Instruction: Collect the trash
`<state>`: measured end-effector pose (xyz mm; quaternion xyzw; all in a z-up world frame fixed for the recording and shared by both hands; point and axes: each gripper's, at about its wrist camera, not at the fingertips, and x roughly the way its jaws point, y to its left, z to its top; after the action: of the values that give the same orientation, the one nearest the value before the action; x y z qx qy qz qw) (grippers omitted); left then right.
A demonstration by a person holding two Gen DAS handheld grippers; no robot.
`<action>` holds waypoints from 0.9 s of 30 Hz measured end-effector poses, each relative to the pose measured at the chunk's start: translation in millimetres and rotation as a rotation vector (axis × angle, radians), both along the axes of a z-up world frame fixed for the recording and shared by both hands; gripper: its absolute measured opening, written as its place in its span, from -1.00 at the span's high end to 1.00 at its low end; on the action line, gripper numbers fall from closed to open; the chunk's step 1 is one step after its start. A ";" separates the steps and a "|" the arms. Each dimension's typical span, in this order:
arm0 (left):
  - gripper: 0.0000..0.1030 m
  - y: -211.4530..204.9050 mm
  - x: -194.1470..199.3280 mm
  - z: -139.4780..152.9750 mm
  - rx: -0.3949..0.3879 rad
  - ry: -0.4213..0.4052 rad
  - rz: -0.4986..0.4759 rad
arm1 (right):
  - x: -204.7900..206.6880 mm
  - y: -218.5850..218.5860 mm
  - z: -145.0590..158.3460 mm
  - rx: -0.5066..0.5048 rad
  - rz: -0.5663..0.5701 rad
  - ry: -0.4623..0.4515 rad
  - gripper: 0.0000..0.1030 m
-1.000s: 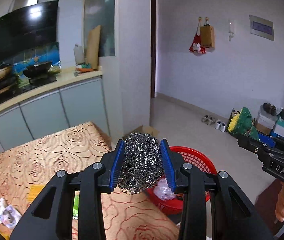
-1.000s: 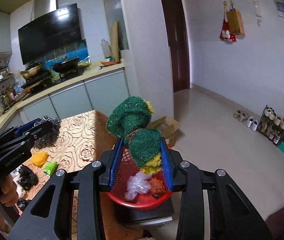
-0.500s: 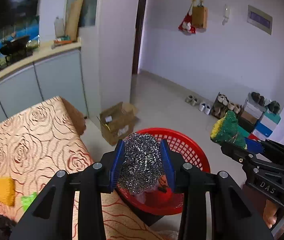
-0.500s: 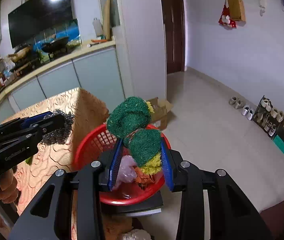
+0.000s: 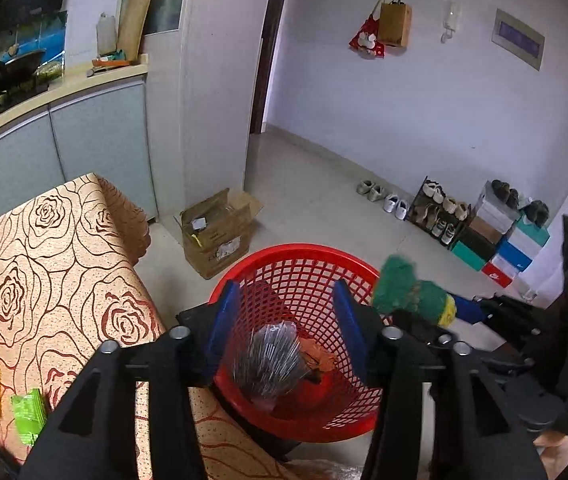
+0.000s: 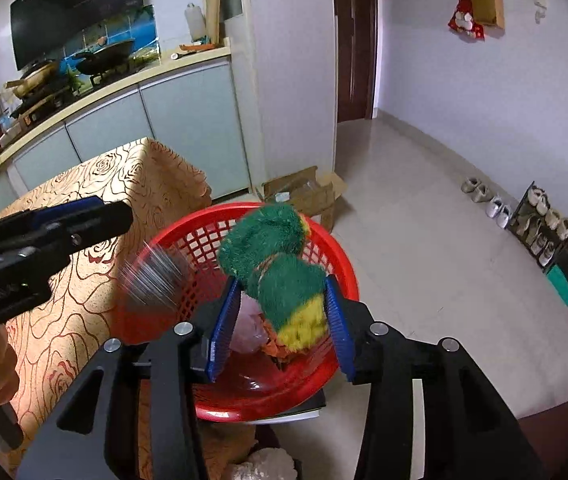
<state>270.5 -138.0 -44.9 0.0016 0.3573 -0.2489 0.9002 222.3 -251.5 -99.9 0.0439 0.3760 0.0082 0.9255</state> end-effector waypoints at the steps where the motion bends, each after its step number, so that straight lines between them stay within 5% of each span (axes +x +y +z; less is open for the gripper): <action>1: -0.09 0.1 0.7 0.9 -0.004 0.000 0.001 | -0.5 1.3 -0.4 0.002 -0.001 -0.002 0.08; 9: -0.33 16.3 -3.5 9.6 -0.031 -0.014 0.041 | -9.3 3.6 5.9 0.005 -0.002 -0.028 -0.09; 27: -0.36 79.3 -43.4 44.2 -0.052 -0.099 0.168 | -39.4 31.9 36.3 0.014 0.025 -0.113 -0.09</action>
<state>227.1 -58.6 -0.7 -0.0396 0.3048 -0.1812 0.9342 182.9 -219.6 -63.5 0.0451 0.3237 0.0250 0.9447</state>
